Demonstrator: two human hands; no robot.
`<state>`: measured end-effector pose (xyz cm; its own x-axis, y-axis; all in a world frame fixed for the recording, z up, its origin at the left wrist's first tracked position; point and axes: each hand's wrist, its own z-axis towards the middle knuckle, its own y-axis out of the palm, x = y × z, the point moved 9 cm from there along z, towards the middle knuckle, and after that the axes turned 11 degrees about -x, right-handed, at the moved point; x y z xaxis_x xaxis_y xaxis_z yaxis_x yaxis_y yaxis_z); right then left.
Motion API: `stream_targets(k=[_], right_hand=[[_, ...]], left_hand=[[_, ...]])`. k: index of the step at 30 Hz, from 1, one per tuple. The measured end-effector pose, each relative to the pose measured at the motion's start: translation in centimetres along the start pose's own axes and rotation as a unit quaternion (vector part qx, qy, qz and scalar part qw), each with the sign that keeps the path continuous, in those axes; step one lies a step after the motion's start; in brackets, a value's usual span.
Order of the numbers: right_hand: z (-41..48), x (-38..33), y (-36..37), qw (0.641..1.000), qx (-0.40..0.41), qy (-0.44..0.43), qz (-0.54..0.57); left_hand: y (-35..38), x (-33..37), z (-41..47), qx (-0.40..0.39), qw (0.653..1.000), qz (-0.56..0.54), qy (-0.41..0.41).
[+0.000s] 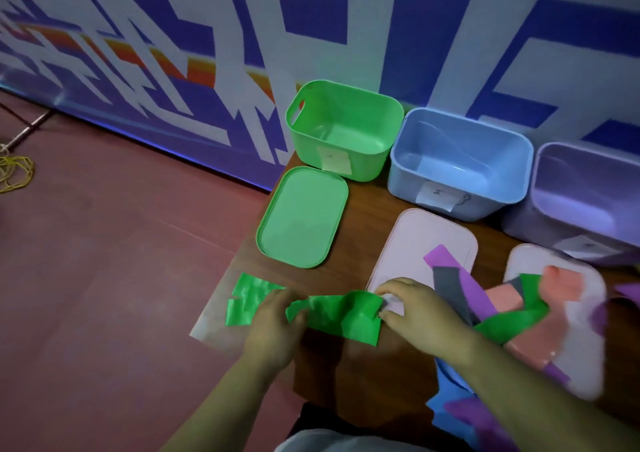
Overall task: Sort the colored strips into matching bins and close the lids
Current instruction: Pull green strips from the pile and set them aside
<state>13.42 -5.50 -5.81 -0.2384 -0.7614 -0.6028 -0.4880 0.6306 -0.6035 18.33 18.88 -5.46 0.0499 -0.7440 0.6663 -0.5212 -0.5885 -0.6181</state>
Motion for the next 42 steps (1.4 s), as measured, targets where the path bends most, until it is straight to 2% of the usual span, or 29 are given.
stream_targets(k=[7, 14, 18, 23, 26, 35, 42], right_hand=[[-5.6, 7.8, -3.3, 0.996, 0.045, 0.079, -0.003], [-9.9, 12.7, -5.3, 0.992, 0.081, 0.092, -0.004], [-10.7, 14.9, -5.8, 0.993, 0.072, 0.095, -0.025], [-10.0, 16.6, -5.9, 0.994, 0.018, 0.070, -0.081], [-9.7, 17.0, -5.9, 0.992, -0.002, 0.059, -0.110], [-9.0, 18.7, -6.3, 0.989, -0.015, 0.047, -0.138], [-9.5, 18.7, -7.0, 0.989, 0.013, 0.035, -0.141]], left_hand=[[7.4, 6.6, 2.3, -0.118, 0.988, 0.034, 0.092], [13.3, 12.8, 2.9, -0.161, 0.972, 0.052, 0.165], [16.8, 14.5, 2.7, -0.224, 0.962, 0.004, 0.154], [20.0, 16.1, 2.6, -0.236, 0.961, 0.035, 0.139], [21.8, 16.1, 2.4, -0.253, 0.960, 0.017, 0.118], [23.3, 16.4, 2.2, -0.240, 0.963, 0.085, 0.083], [23.9, 17.0, 1.7, -0.235, 0.961, 0.100, 0.103]])
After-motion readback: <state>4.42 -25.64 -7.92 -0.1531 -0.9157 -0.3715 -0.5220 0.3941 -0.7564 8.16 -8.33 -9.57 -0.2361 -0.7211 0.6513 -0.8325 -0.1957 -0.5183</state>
